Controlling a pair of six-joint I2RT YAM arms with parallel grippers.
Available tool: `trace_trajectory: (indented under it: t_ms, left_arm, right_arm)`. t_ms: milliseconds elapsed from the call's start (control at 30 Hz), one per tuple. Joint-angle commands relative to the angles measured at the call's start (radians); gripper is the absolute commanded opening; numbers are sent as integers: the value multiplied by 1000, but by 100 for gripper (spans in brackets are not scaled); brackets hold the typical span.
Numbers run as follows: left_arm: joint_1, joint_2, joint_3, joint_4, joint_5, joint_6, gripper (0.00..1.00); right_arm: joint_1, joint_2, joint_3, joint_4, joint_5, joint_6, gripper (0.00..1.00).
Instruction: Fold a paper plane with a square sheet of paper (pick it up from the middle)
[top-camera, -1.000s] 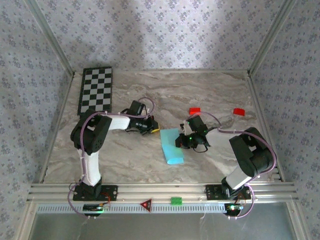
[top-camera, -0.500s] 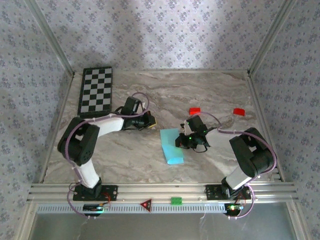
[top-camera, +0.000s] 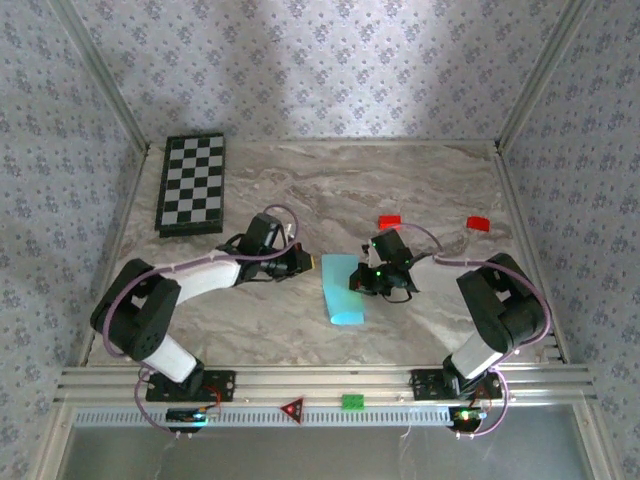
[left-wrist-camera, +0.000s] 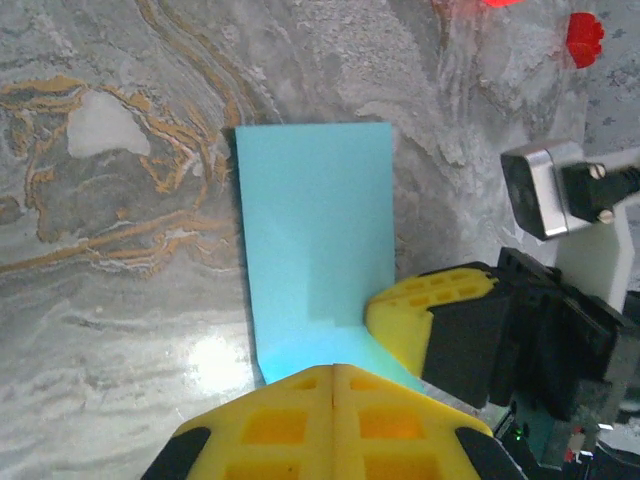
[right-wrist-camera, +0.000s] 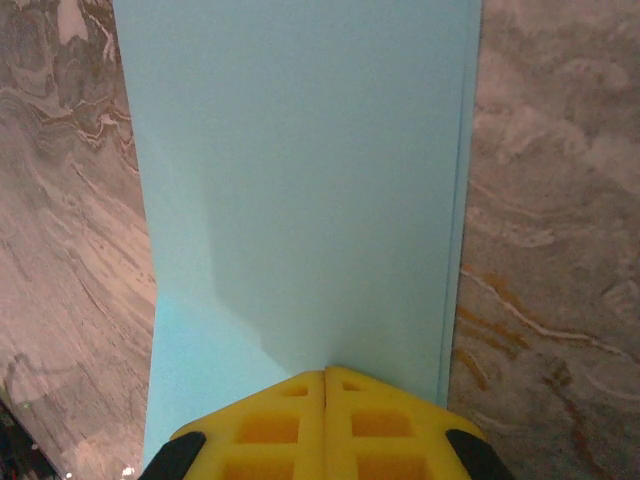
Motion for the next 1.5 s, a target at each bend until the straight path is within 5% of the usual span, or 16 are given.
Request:
trace_trajectory:
  t_ms: [0,800,1467]
  left_arm:
    - [-14,-63,-18,45,-7,-16,0]
    - [-133,177,127,102,119,-15,0]
    - [-107,293,-1,185,205,26,0]
  right_arm:
    - [17,55,-12,-55,121,37,2]
    - [16,22,-26,-75,126,12,2]
    - [21,24,-27,-85,130,10,3]
